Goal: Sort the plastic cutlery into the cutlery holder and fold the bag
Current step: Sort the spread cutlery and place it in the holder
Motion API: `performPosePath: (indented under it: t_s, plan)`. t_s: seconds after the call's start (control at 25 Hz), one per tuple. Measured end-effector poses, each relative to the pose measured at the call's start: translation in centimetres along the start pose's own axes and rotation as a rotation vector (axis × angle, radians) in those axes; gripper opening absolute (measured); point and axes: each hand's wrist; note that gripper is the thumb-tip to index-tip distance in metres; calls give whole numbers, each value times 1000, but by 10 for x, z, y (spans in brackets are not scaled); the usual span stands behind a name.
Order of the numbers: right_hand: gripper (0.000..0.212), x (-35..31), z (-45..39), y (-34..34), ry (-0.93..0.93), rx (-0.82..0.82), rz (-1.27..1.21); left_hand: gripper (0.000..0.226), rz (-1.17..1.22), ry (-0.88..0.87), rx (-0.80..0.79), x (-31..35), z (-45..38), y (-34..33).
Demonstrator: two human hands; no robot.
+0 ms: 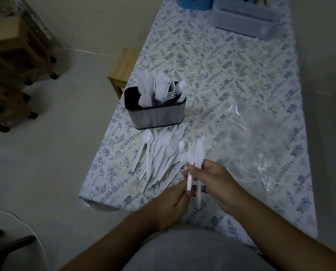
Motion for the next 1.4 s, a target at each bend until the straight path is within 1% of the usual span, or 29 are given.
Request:
performPosePath:
  t_s: [0.08,0.24,0.32,0.36,0.48,0.52,0.56,0.68,0.8,0.92,1.08,1.2,1.28,1.4]
  plan:
    - [19,1,-2,-3,-20,37,-81,33,59,12,113,-2,0,-1]
    - [20,3,-10,-5,-30,140,-98,29,156,94,325,-12,1,-11]
    - [20,1,-18,1,-41,213,-141,27,146,150,406,-11,-1,-11]
    - [21,0,-20,5,-46,242,-140,26,93,138,404,-8,-3,-8]
    - [22,-5,-25,13,-29,290,-93,26,-194,47,271,-2,-14,4]
    - [19,-6,-26,14,-18,288,-85,27,-263,50,260,-5,-20,9]
    - [16,-6,-26,15,-14,275,-78,27,-296,76,291,-8,-25,16]
    - [17,-5,-26,14,-45,214,-74,17,-365,201,508,-26,-34,39]
    - [24,-3,-27,7,-107,163,-75,14,-402,307,612,-43,-40,57]
    - [26,-3,-27,-1,-140,107,-4,20,-419,385,610,-51,-49,65]
    - [25,-3,-29,-8,-143,81,-16,32,-471,466,579,-53,-58,67]
    - [25,-1,-30,-9,-142,79,-11,30,-508,496,512,-50,-67,71]
    - [26,0,-29,-9,-146,78,-13,26,-475,518,454,-46,-73,76]
    - [26,2,-28,-8,-152,75,-28,31,-371,541,403,-44,-76,82]
Point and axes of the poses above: each hand's wrist, its own z-axis away from the middle knuckle, its own y-axis out of the back of the hand, x = y × z, and after that the axes turned 2 degrees about y, right-handed
